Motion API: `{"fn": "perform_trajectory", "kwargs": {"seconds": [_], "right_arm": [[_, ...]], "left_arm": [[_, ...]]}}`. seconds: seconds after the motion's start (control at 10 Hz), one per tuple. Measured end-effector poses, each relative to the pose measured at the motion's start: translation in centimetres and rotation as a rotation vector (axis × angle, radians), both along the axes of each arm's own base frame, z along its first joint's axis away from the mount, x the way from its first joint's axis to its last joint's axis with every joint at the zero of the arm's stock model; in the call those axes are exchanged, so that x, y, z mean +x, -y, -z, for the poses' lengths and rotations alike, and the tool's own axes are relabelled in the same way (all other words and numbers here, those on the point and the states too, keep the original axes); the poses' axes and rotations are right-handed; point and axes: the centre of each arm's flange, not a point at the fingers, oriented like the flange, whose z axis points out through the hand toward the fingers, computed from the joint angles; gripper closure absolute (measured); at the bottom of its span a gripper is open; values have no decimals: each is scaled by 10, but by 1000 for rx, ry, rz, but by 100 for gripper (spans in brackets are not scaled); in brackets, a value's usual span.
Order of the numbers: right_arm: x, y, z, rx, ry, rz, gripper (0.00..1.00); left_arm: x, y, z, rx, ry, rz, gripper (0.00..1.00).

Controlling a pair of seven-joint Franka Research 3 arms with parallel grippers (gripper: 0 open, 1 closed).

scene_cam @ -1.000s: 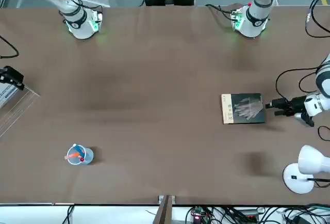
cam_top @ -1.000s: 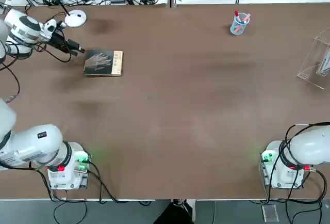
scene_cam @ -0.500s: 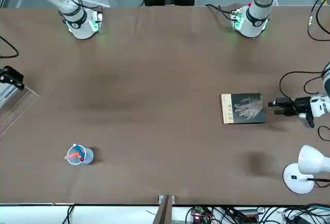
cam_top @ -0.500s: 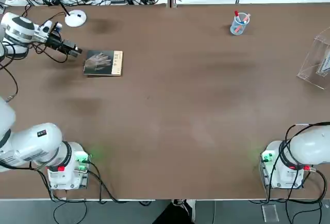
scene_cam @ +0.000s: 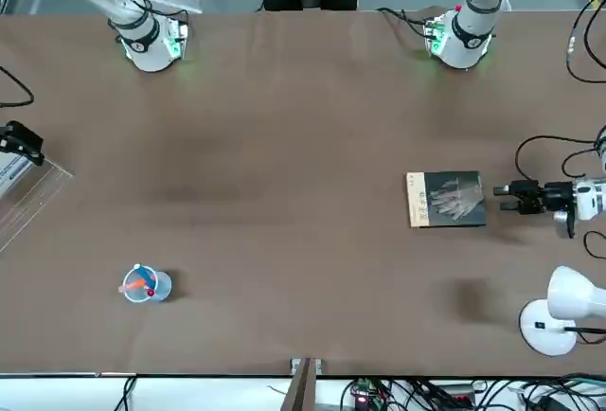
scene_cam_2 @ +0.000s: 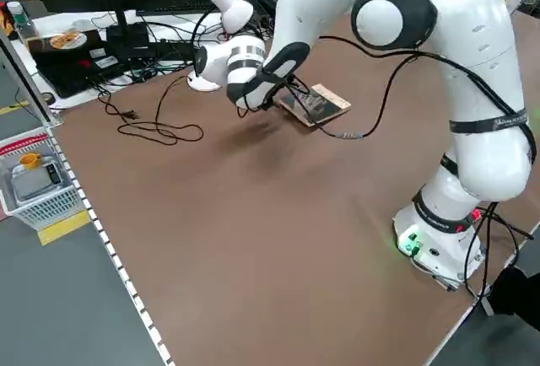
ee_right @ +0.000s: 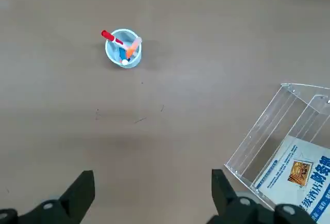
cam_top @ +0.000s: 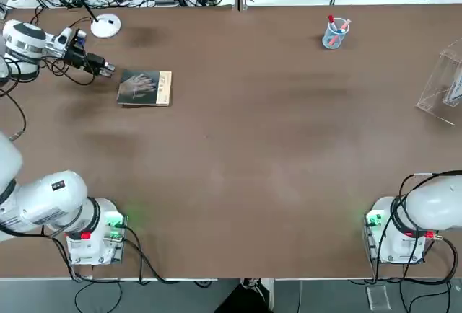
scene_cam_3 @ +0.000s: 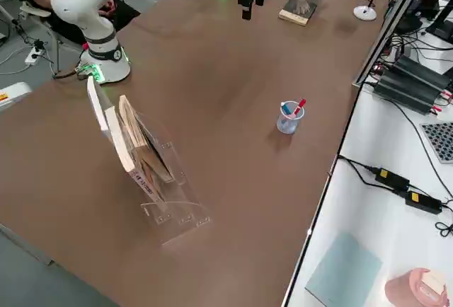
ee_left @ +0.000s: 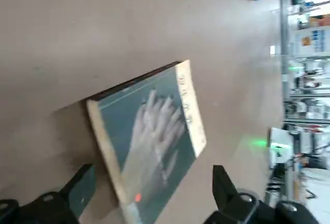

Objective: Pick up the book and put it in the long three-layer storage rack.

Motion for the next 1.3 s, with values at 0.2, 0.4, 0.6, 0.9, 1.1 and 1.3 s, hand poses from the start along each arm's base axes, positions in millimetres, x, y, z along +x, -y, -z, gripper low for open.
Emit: {"fn": "perform_trajectory", "kwargs": {"seconds": [0.2,0.4,0.6,0.9,1.1,1.3], "right_arm": [[0,0,0,0,0,0,0],[0,0,0,0,0,0,0],[0,0,0,0,0,0,0],[0,0,0,0,0,0,0],[0,0,0,0,0,0,0],[0,0,0,0,0,0,0]], "left_arm": [[1,3,8,-36,20,8,0],[3,5,17,-55,42,16,0],[4,4,24,-61,46,19,0],[5,4,29,-63,47,19,0],[5,4,33,-60,46,16,0],[4,4,39,-58,41,13,0]]}}
